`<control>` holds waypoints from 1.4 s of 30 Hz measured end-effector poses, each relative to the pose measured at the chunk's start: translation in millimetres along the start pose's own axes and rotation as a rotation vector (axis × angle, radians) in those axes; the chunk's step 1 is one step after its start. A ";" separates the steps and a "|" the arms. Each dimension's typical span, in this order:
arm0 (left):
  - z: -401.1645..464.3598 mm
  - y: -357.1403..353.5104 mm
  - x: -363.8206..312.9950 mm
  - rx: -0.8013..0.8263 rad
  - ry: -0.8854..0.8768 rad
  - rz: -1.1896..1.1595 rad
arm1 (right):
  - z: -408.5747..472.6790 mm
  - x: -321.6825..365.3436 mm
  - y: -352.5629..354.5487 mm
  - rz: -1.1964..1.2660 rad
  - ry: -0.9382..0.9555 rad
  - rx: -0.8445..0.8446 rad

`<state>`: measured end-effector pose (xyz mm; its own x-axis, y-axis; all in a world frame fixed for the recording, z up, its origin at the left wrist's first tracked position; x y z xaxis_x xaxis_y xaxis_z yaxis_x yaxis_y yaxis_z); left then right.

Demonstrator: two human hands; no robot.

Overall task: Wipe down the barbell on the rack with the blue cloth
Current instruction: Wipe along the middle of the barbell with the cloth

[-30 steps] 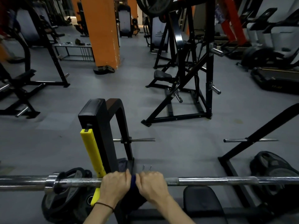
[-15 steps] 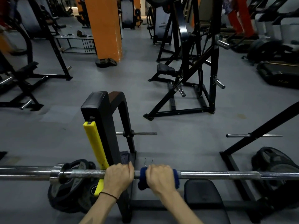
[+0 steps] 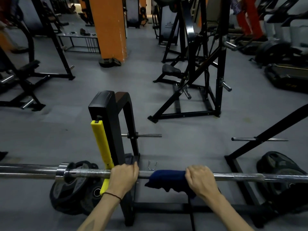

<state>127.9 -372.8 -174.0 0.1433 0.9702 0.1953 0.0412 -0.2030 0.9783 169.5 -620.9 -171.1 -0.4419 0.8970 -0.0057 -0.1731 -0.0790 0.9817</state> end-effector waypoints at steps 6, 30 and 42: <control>0.9 -0.7 -4.4 0.013 0.013 0.023 | 24.9 103.3 -5.9 0.040 -0.035 -0.043; 15.7 -9.5 -22.6 0.013 -0.034 0.008 | 36.5 129.0 -4.8 0.190 -0.085 -0.063; 39.4 -49.4 -9.1 0.724 -0.117 -0.176 | -22.9 -48.7 5.8 0.102 -0.213 -0.116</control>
<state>163.5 -376.8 -226.8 0.1773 0.9841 -0.0078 0.7074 -0.1219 0.6963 169.9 -675.1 -169.4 -0.2690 0.9523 0.1443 -0.2426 -0.2120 0.9467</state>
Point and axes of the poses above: each hand's wrist, its own z-axis towards the middle knuckle, its own y-axis out of the back of the hand, x = y × z, the point moved 10 cm from there along z, towards the middle knuckle, and after that the axes turned 12 degrees about x, right-handed, at the moved point
